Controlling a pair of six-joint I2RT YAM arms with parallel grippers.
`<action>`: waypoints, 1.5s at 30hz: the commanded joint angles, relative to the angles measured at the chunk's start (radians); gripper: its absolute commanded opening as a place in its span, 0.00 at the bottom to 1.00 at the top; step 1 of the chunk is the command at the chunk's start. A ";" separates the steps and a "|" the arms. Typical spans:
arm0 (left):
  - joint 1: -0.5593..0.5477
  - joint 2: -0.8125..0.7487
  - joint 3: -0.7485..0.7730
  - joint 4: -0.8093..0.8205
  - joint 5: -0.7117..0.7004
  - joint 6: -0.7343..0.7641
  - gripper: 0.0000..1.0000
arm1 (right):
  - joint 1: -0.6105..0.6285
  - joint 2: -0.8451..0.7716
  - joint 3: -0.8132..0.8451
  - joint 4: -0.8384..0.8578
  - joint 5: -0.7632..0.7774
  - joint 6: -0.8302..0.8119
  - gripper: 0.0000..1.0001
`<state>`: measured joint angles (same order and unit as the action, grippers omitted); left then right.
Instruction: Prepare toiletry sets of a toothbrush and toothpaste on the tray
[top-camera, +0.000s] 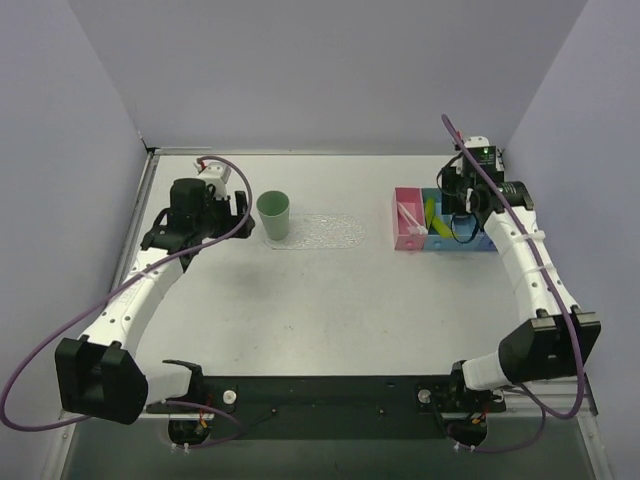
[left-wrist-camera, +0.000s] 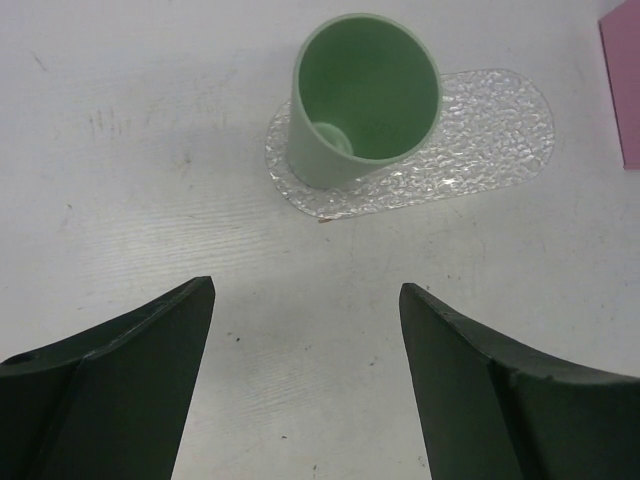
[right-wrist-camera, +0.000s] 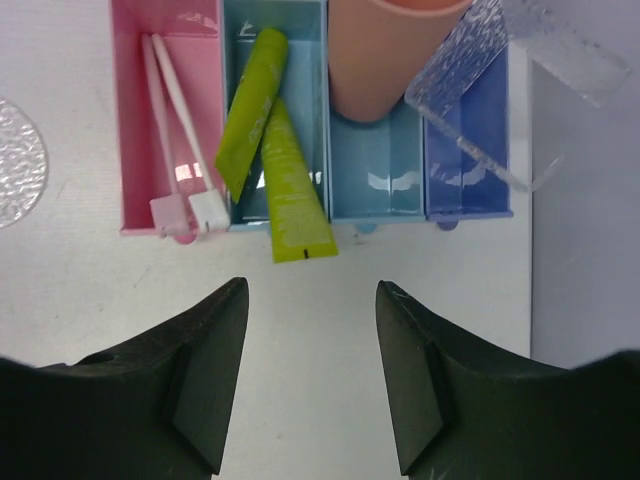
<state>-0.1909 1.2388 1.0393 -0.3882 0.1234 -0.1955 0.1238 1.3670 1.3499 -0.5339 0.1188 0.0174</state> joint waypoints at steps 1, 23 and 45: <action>-0.053 0.001 0.030 0.071 -0.003 0.022 0.85 | -0.068 0.133 0.109 0.029 0.007 -0.141 0.47; -0.119 -0.007 0.053 0.018 -0.108 0.074 0.85 | -0.185 0.518 0.327 -0.017 0.107 -0.548 0.44; -0.120 0.002 0.054 0.014 -0.090 0.067 0.85 | -0.204 0.527 0.207 0.100 0.117 -0.663 0.31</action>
<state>-0.3069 1.2446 1.0462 -0.3908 0.0238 -0.1341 -0.0727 1.8961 1.5620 -0.4587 0.2031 -0.6300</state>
